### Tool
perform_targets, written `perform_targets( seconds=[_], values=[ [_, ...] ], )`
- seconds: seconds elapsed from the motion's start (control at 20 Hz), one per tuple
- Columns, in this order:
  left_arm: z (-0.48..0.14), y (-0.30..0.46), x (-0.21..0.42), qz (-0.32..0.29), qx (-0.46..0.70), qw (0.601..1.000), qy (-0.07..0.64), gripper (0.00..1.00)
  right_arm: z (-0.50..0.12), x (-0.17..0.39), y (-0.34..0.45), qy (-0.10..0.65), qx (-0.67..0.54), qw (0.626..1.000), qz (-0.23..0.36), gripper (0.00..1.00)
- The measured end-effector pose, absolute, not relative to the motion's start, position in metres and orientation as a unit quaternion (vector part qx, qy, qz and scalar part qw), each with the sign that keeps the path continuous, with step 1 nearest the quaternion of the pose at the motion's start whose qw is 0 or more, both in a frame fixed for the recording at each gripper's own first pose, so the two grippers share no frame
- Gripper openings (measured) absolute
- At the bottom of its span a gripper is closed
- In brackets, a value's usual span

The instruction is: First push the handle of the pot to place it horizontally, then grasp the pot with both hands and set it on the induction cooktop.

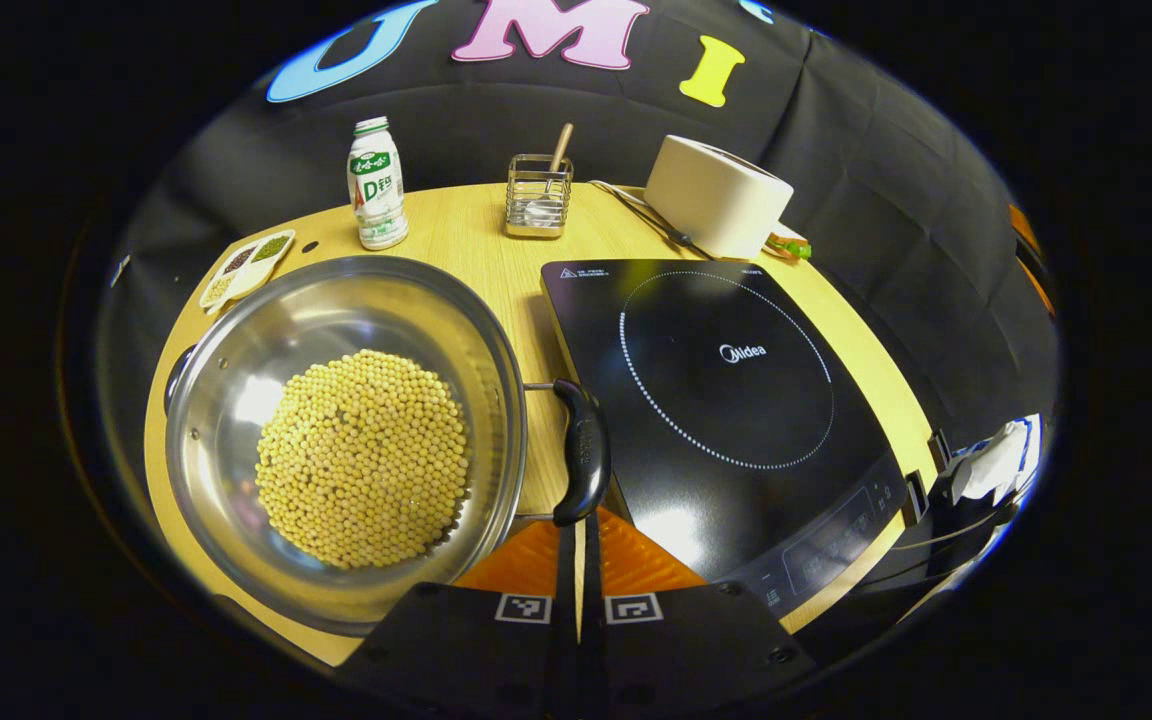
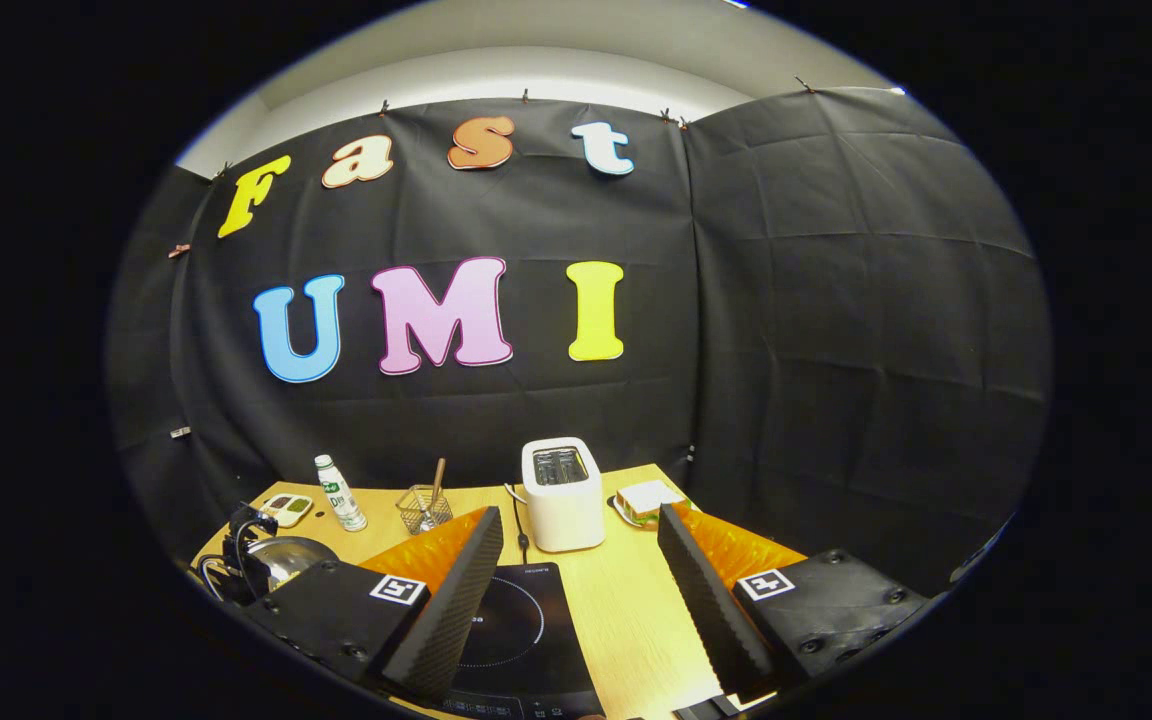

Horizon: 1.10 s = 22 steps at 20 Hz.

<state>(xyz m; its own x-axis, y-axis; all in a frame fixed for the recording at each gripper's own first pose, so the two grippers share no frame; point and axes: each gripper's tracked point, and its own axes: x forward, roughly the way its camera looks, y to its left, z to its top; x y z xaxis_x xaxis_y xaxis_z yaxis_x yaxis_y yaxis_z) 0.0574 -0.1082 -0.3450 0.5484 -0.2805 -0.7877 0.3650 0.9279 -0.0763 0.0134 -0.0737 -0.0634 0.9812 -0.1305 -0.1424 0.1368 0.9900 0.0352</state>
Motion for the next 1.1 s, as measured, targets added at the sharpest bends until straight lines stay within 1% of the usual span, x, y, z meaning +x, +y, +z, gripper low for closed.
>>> perform_targets(
  seconds=[0.05,0.1,0.15,0.2,0.45,0.5,0.65,0.7,0.9,0.95,1.0,1.1],
  values=[
    [-0.345,-0.11,0.061,-0.183,0.045,0.879,0.437,0.05,-0.064,0.013,-0.075,0.07,0.022,0.995,-0.068,0.94],
    [-0.344,-0.111,0.065,-0.182,0.043,0.88,0.436,0.07,-0.064,0.014,-0.076,0.071,0.022,0.995,-0.069,0.94],
    [-0.344,-0.113,0.069,-0.181,0.041,0.881,0.436,0.05,-0.065,0.013,-0.076,0.071,0.022,0.995,-0.069,0.94],
    [-0.343,-0.114,0.073,-0.181,0.04,0.881,0.435,0.05,-0.065,0.014,-0.077,0.072,0.022,0.995,-0.07,0.97],
    [-0.342,-0.117,0.091,-0.179,0.035,0.884,0.43,0.05,-0.068,0.014,-0.081,0.076,0.02,0.994,-0.072,0.97],
    [-0.342,-0.118,0.094,-0.179,0.033,0.884,0.429,0.05,-0.067,0.013,-0.081,0.077,0.019,0.994,-0.072,0.93],
    [-0.342,-0.12,0.101,-0.182,0.033,0.887,0.423,0.05,-0.069,0.012,-0.081,0.078,0.016,0.994,-0.071,0.93],
    [-0.342,-0.121,0.104,-0.182,0.031,0.888,0.421,0.05,-0.069,0.011,-0.08,0.08,0.016,0.994,-0.07,0.97],
    [-0.34,-0.122,0.114,-0.178,0.02,0.893,0.413,0.05,-0.07,0.01,-0.075,0.083,0.01,0.994,-0.064,0.97],
    [-0.339,-0.122,0.113,-0.178,0.015,0.894,0.411,0.05,-0.07,0.01,-0.073,0.084,0.008,0.995,-0.062,0.93],
    [-0.338,-0.122,0.111,-0.177,0.012,0.895,0.409,0.05,-0.07,0.01,-0.072,0.085,0.007,0.995,-0.06,0.97],
    [-0.335,-0.122,0.108,-0.177,0.004,0.897,0.404,0.05,-0.071,0.01,-0.068,0.086,0.004,0.995,-0.055,0.97]
  ],
)
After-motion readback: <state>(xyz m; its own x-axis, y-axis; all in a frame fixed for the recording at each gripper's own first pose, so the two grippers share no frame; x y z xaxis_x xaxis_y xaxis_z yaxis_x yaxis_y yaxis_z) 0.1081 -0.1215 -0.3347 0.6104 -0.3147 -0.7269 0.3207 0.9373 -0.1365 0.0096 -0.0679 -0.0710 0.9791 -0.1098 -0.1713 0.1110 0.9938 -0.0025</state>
